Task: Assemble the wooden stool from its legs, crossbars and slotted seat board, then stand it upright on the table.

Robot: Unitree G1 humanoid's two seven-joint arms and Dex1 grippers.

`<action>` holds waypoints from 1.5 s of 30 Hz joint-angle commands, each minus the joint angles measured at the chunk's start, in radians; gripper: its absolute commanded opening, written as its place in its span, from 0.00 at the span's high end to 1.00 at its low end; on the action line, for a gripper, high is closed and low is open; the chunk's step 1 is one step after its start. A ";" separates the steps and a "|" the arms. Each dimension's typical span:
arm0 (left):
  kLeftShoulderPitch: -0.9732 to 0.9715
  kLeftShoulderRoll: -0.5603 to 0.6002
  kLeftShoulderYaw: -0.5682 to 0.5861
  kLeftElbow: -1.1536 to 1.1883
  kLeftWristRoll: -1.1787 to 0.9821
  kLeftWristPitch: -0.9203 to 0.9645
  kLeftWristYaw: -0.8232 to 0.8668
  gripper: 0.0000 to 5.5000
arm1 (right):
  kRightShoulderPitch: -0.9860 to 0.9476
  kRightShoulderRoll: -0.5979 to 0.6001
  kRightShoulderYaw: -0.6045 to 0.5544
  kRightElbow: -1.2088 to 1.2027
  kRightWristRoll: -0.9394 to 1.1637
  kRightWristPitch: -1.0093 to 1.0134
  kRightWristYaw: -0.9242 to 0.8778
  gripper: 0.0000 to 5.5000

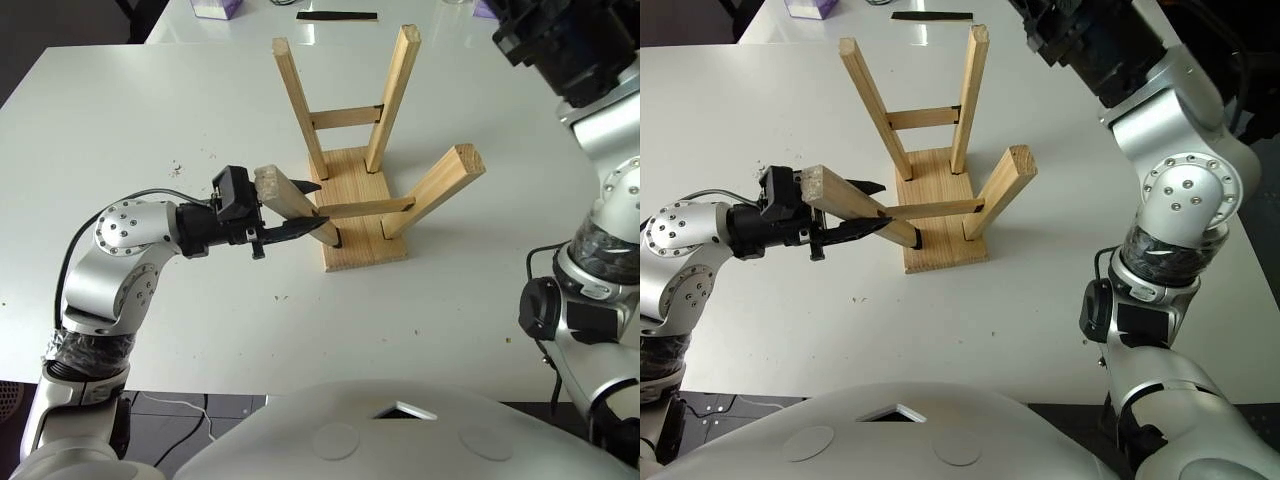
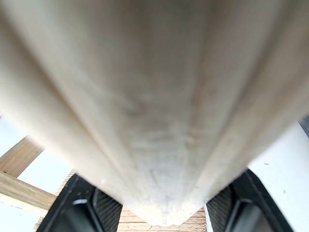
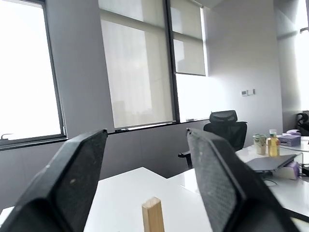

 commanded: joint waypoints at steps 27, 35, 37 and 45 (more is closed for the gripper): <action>0.055 0.042 -0.063 -0.174 0.045 0.326 0.322 0.63 | 0.285 -0.310 0.437 -0.291 -0.379 -0.106 0.229 1.00; 0.102 -0.019 -0.062 -0.221 0.022 0.360 0.441 0.63 | 0.360 -0.314 0.489 -0.301 -0.530 -0.166 0.233 1.00; 0.105 -0.027 -0.070 -0.230 0.020 0.365 0.451 0.63 | 0.390 -0.293 0.521 -0.291 -0.584 -0.180 0.204 1.00; 0.083 -0.014 -0.085 -0.224 0.012 0.385 0.435 0.63 | 0.435 -0.177 0.684 -0.218 -0.812 -0.230 0.091 1.00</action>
